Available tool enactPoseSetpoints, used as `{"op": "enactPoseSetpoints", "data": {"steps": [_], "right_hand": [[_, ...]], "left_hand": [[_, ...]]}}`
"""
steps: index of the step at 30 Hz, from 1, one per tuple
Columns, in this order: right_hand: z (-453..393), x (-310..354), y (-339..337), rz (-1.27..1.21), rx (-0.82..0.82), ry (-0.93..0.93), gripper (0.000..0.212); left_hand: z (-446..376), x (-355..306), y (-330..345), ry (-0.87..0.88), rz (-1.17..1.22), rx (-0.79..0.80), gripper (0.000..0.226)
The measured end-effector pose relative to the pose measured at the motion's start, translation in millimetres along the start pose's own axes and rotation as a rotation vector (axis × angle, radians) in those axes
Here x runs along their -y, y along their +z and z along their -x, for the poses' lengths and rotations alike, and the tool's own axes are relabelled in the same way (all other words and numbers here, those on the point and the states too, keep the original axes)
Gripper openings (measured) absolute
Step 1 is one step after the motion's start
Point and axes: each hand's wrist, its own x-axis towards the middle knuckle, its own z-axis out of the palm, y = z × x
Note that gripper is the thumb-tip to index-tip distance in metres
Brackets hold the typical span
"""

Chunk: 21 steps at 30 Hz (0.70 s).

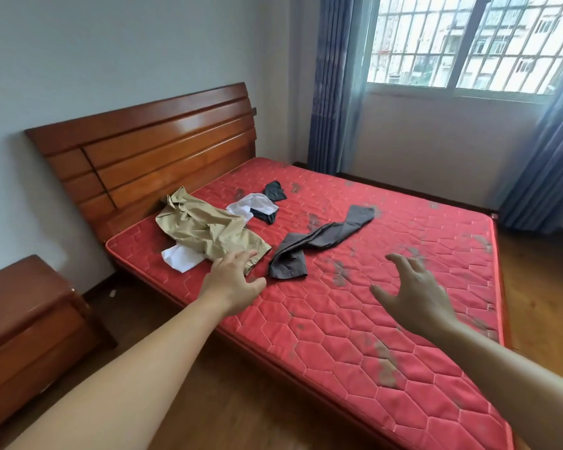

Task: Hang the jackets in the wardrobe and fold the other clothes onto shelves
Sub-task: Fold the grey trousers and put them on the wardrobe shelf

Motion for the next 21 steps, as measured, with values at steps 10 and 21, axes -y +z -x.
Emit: {"op": "enactPoseSetpoints", "data": {"steps": [10, 21], "right_hand": [[-145, -8, 66, -0.145, 0.022, 0.074, 0.066], [-263, 12, 125, -0.174, 0.148, 0.151, 0.069]], "left_hand": [[-144, -7, 34, 0.025, -0.115, 0.083, 0.066], [-280, 10, 60, 0.007, -0.069, 0.167, 0.061]]}}
